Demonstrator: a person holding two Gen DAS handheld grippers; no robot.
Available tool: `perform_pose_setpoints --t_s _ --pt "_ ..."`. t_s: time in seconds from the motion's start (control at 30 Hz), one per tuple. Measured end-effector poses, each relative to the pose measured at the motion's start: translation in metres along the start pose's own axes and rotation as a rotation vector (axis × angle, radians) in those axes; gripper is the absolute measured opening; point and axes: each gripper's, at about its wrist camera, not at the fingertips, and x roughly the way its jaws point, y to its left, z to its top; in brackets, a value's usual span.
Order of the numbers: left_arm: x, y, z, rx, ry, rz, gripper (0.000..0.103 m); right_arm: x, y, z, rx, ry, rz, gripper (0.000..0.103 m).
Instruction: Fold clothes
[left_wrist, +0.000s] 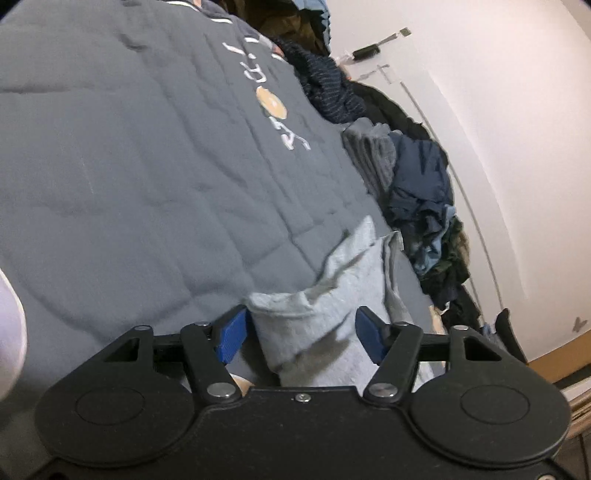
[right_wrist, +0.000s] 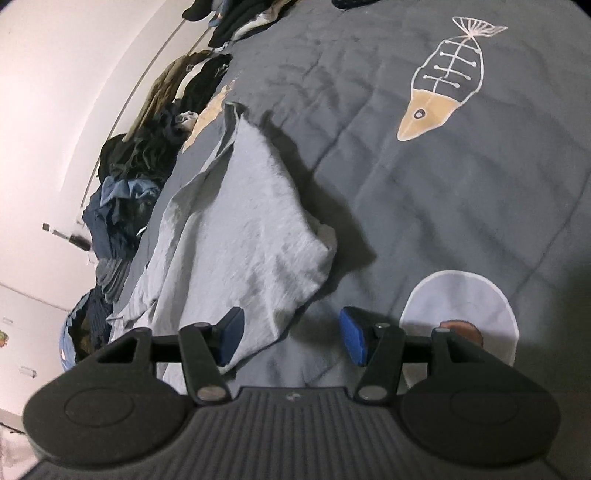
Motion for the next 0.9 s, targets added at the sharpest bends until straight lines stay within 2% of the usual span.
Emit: perform_pose_setpoints --t_s 0.03,0.07,0.2,0.23,0.27,0.3,0.37,0.53,0.73,0.9 --pt "0.001 0.000 0.000 0.003 0.007 0.002 0.041 0.001 -0.002 0.000 0.011 -0.009 0.003 0.056" --pt "0.002 0.000 -0.001 0.006 0.014 0.004 0.038 0.003 -0.003 0.001 0.021 -0.014 0.008 0.056" --pt "0.006 -0.001 -0.002 0.029 0.033 0.011 0.037 0.008 -0.008 0.005 0.056 -0.036 0.029 0.056" --pt "0.006 -0.002 -0.003 0.043 0.032 0.014 0.028 0.007 -0.008 0.006 0.052 -0.050 0.027 0.055" --pt "0.005 -0.004 -0.003 0.063 0.024 0.023 0.017 0.007 -0.007 0.007 0.046 -0.065 0.024 0.047" --pt "0.004 -0.004 -0.001 0.073 0.021 0.024 0.015 0.006 -0.007 0.007 0.041 -0.080 0.021 0.027" --pt "0.001 -0.006 0.004 0.084 0.013 0.017 0.007 0.005 -0.009 0.009 0.044 -0.097 0.025 0.006" --pt "-0.010 -0.014 0.020 0.106 -0.001 -0.022 0.005 0.000 -0.011 0.017 0.075 -0.123 0.067 0.004" --pt "-0.015 -0.013 0.030 0.108 0.043 -0.035 0.004 -0.014 -0.004 0.034 0.069 -0.146 0.097 0.003" --pt "-0.014 -0.006 0.018 0.138 0.121 0.039 0.006 -0.004 -0.009 0.031 0.031 -0.029 0.011 0.004"
